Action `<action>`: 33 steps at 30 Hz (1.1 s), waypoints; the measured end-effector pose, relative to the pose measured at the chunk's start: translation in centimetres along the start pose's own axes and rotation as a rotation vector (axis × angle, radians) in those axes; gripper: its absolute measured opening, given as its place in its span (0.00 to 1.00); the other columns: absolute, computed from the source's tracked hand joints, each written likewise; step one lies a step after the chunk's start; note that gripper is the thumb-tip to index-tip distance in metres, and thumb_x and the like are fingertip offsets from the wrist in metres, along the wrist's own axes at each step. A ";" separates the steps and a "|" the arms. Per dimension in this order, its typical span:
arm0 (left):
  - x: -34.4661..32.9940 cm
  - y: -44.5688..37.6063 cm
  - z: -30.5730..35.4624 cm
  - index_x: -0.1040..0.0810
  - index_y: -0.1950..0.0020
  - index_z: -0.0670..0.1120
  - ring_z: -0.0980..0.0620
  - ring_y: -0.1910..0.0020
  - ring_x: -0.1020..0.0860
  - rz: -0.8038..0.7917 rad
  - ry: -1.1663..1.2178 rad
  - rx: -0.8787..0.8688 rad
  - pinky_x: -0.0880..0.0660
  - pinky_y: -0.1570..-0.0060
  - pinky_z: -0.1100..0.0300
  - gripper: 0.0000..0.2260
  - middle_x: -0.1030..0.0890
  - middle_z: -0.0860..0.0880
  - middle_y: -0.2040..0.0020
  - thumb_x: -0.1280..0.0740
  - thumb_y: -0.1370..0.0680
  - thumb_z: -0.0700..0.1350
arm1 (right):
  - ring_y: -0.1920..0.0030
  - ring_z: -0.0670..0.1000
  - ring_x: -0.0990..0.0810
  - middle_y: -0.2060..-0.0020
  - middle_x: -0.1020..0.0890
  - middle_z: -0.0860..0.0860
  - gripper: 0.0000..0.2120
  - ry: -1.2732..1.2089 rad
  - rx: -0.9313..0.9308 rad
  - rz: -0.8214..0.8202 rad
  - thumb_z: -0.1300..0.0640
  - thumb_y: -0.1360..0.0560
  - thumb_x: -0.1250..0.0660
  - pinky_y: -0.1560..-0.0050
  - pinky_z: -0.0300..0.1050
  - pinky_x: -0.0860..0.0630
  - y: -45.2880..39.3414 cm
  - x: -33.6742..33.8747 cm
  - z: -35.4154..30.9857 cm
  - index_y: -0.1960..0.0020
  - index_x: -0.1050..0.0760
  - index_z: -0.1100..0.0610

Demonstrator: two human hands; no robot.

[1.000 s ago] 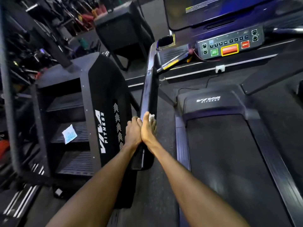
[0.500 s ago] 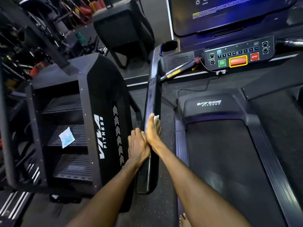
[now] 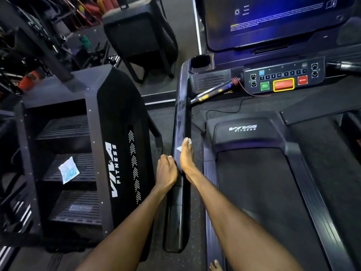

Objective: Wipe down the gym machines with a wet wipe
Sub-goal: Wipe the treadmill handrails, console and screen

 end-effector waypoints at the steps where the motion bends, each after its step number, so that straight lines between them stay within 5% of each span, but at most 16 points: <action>1: -0.2 -0.3 0.0 0.28 0.48 0.39 0.42 0.47 0.25 -0.011 0.004 0.019 0.29 0.43 0.47 0.13 0.24 0.39 0.48 0.48 0.16 0.46 | 0.20 0.52 0.47 0.20 0.46 0.53 0.31 -0.020 -0.038 -0.013 0.40 0.16 0.58 0.21 0.52 0.52 0.2 0.2 0.9 0.18 0.50 0.55; 5: -0.4 -1.6 0.4 0.29 0.49 0.40 0.43 0.46 0.25 -0.026 0.008 0.053 0.31 0.44 0.51 0.12 0.23 0.40 0.47 0.48 0.16 0.46 | 0.20 0.50 0.52 0.19 0.51 0.51 0.33 -0.030 -0.107 -0.070 0.38 0.17 0.59 0.21 0.50 0.55 2.5 -0.1 3.3 0.19 0.56 0.55; 9: -0.7 -3.4 0.7 0.27 0.47 0.38 0.42 0.46 0.23 -0.024 0.008 0.057 0.27 0.45 0.48 0.12 0.22 0.39 0.47 0.45 0.16 0.45 | 0.21 0.55 0.47 0.20 0.47 0.54 0.43 0.041 -0.005 -0.029 0.28 0.24 0.60 0.22 0.60 0.49 0.1 -1.0 -0.9 0.18 0.53 0.54; 14: -0.8 -5.1 1.6 0.27 0.46 0.36 0.41 0.46 0.24 0.019 -0.053 0.106 0.31 0.47 0.52 0.15 0.22 0.38 0.47 0.48 0.16 0.45 | 0.21 0.54 0.44 0.20 0.43 0.55 0.39 0.016 -0.077 -0.009 0.31 0.21 0.57 0.22 0.56 0.48 -5.0 -0.2 -2.0 0.19 0.50 0.55; 18: -0.7 -6.5 2.2 0.26 0.48 0.37 0.40 0.44 0.25 0.038 -0.078 0.133 0.33 0.48 0.53 0.15 0.22 0.37 0.46 0.48 0.16 0.44 | 0.20 0.51 0.52 0.19 0.52 0.52 0.32 -0.033 -0.177 -0.108 0.41 0.16 0.57 0.21 0.49 0.55 -2.9 -0.2 1.2 0.19 0.58 0.56; 23: -1.3 -8.7 2.2 0.25 0.49 0.36 0.37 0.43 0.25 0.054 -0.045 0.183 0.28 0.43 0.44 0.12 0.22 0.36 0.47 0.42 0.17 0.44 | 0.20 0.56 0.54 0.20 0.52 0.58 0.38 0.109 -0.163 -0.125 0.35 0.18 0.58 0.21 0.56 0.55 -5.5 -1.3 -2.2 0.19 0.57 0.60; 28: -0.9 -9.3 2.9 0.24 0.49 0.35 0.38 0.46 0.25 0.110 -0.079 0.192 0.29 0.45 0.48 0.15 0.21 0.36 0.48 0.46 0.17 0.42 | 0.20 0.56 0.49 0.20 0.48 0.59 0.32 0.082 -0.108 -0.044 0.42 0.15 0.54 0.22 0.53 0.52 -9.8 -0.4 -4.5 0.19 0.51 0.61; 33: -1.2 -10.4 2.8 0.25 0.51 0.38 0.39 0.47 0.24 0.085 -0.062 0.217 0.29 0.46 0.50 0.13 0.21 0.37 0.49 0.46 0.17 0.43 | 0.20 0.56 0.50 0.20 0.50 0.58 0.34 0.060 -0.257 -0.131 0.40 0.16 0.56 0.22 0.51 0.53 -7.7 -0.7 -1.4 0.19 0.55 0.61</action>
Point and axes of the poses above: each hand's wrist, its own y-axis away from the middle knuckle, its own x-axis out of the back of the hand, z = x × y, the point moved 10 cm from there along -y, towards the middle knuckle
